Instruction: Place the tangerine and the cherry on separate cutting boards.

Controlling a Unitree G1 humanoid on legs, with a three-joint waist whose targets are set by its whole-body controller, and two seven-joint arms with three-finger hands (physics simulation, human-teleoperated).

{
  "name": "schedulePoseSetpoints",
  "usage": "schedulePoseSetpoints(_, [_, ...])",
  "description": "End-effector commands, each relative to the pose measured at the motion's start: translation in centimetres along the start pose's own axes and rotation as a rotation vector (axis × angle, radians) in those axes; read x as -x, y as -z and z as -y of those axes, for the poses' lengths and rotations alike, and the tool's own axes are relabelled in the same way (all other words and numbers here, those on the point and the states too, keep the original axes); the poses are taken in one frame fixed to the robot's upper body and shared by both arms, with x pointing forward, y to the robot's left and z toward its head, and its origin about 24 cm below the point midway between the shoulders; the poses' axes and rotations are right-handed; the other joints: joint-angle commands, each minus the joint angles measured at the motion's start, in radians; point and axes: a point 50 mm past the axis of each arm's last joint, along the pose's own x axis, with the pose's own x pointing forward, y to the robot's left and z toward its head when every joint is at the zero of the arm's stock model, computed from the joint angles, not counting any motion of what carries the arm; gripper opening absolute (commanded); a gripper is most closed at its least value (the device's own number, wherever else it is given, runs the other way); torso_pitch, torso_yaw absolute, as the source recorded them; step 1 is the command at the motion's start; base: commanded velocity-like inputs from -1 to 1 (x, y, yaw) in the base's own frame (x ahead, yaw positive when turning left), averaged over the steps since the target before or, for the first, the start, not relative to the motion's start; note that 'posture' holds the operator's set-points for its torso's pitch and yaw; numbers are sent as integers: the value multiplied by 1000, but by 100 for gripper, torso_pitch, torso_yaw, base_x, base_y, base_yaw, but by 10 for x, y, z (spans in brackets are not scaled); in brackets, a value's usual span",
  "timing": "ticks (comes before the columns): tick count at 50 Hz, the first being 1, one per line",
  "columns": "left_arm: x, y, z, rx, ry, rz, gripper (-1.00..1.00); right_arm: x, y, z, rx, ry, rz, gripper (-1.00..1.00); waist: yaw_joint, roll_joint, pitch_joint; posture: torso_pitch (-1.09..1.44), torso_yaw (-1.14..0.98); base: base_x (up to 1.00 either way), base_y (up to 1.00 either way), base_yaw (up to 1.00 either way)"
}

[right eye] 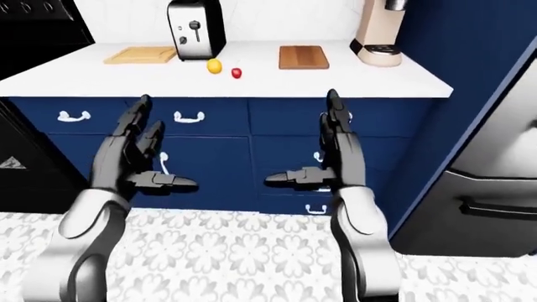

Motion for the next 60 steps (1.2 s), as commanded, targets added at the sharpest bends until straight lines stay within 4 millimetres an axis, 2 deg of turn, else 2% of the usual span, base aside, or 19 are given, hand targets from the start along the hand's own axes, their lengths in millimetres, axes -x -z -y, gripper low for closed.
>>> schedulePoseSetpoints(1, [1,-14,1,-10,-1,72,100,-1,-14,1,9,0,68,100,-2,-2,-11,0,0,41,0,0])
schedulePoseSetpoints(3, [-1,-16,-2,-7,-8,75,100,-3,-13,2,9,2,69,100,-4,-44,-25,0,0,42,0,0])
schedulePoseSetpoints(13, [2,-19,-5,0,-15,85,100,-2,-15,0,15,-5,77,100,-9,-59,-30,0,0,39,21,0])
schedulePoseSetpoints(15, [2,-18,-6,2,-19,86,100,-2,-14,-1,14,-8,78,100,-10,-40,-38,0,0,17,48,0])
schedulePoseSetpoints(17, [3,-18,-7,4,-20,87,100,0,-14,-2,3,-19,76,100,7,-30,-49,0,0,0,86,0])
schedulePoseSetpoints(18, [3,-18,-7,4,-20,87,100,0,-14,-3,-1,-24,76,100,37,-45,-36,0,0,0,0,100])
schedulePoseSetpoints(21, [4,-18,-7,5,-21,88,100,0,-14,-3,-6,-29,77,100,51,127,-57,0,0,0,0,100])
schedulePoseSetpoints(22, [5,-19,-7,6,-22,89,100,1,-15,-2,-9,-30,80,100,47,84,-36,0,0,0,0,100])
schedulePoseSetpoints(24, [5,-19,-7,4,-20,89,100,3,-19,-3,-3,-23,88,100,28,73,-39,0,0,0,38,50])
schedulePoseSetpoints(25, [6,-21,-7,5,-20,90,100,2,-19,-2,-3,-23,88,100,48,26,-29,0,0,0,3,0])
schedulePoseSetpoints(29, [6,-22,-6,3,-18,92,100,3,-21,-1,-16,-24,99,100,17,21,-25,0,0,0,0,0])
schedulePoseSetpoints(34, [5,-21,-6,4,-18,90,100,2,-22,0,11,-9,90,100,-4,29,-56,0,0,0,2,0])
schedulePoseSetpoints(40, [4,-16,-4,3,-13,84,100,4,-18,-2,-4,-17,90,100,-17,-31,-60,0,0,4,15,0])
schedulePoseSetpoints(44, [4,-15,-4,3,-12,82,100,3,-14,-1,-6,-19,87,100,-21,-44,-54,0,0,16,0,0])
schedulePoseSetpoints(46, [5,-15,-3,1,-11,82,100,3,-13,-2,-5,-22,86,100,-21,-85,-58,0,0,28,0,0])
schedulePoseSetpoints(47, [5,-15,-3,1,-11,82,100,3,-13,-2,-5,-23,85,100,-24,-45,-41,0,0,34,0,0])
schedulePoseSetpoints(49, [5,-15,-3,0,-10,82,100,4,-12,-2,-4,-24,84,100,-15,-65,-36,0,0,34,0,0])
schedulePoseSetpoints(54, [5,-15,-4,1,-12,82,100,6,-11,-3,-26,-37,82,100,0,-67,-39,0,0,22,1,55])
schedulePoseSetpoints(60, [6,-17,-4,0,-11,85,100,7,-16,-2,-30,-31,92,100,-3,8,-34,0,0,2,0,100])
